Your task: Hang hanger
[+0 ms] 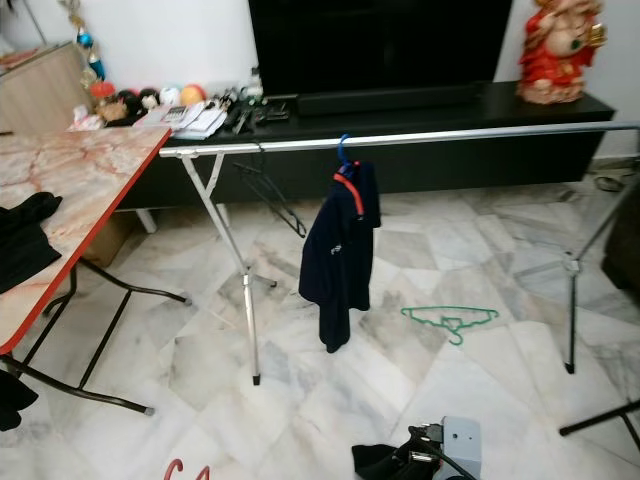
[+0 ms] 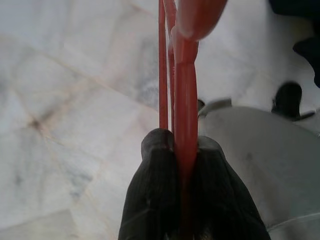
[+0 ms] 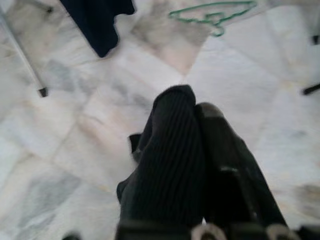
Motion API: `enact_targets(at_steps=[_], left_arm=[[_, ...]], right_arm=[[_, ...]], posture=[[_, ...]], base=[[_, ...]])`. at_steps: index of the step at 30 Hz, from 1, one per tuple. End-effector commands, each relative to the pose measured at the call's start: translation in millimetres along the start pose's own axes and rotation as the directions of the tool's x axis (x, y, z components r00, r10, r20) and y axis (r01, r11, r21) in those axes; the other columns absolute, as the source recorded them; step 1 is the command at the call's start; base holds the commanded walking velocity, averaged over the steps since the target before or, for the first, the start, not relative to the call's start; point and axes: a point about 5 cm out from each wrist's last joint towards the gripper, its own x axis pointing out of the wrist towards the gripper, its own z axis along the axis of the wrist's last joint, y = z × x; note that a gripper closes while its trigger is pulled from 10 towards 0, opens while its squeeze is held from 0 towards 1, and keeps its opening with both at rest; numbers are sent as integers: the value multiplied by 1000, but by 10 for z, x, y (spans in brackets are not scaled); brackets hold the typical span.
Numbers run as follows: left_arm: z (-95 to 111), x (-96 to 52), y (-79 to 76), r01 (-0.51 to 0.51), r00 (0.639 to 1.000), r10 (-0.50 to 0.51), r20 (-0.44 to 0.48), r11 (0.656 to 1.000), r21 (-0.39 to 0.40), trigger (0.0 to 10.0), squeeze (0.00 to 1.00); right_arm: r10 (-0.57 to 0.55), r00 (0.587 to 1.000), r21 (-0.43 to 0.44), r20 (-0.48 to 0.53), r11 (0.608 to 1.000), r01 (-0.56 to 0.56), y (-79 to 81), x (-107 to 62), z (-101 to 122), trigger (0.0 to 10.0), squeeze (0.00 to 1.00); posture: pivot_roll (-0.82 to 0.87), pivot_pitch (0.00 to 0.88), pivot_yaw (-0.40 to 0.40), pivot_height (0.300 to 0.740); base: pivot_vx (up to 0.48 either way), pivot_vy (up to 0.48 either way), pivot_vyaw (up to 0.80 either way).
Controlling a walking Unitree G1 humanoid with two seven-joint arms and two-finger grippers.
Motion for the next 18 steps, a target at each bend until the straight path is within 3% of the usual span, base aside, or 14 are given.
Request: enact_targets(at_steps=[1, 13, 16, 18], left_arm=[[-133, -23, 37, -7, 999, 7, -47, 1000, 10, 10000, 0], [-122, -25, 55, -32, 999, 33, -28, 999, 6, 10000, 0], [-90, -32, 74, -80, 996, 81, 31, 997, -8, 10000, 0], [-21, -46, 79, -100, 987, 102, 127, 995, -15, 10000, 0]], right_arm=[[13, 1000, 8, 8, 1000, -13, 55, 4, 9, 10000, 0], [13, 1000, 11, 12, 1000, -13, 58, 7, 17, 10000, 0], [13, 999, 10, 30, 1000, -13, 55, 19, 58, 10000, 0], [19, 997, 10, 69, 1000, -20, 59, 48, 153, 10000, 0]], posture=[[6, 49, 17, 740], [4, 50, 19, 740], [5, 52, 19, 740], [11, 54, 20, 740]], base=[[0, 0, 0], [0, 0, 0], [0, 0, 0], [0, 0, 0]])
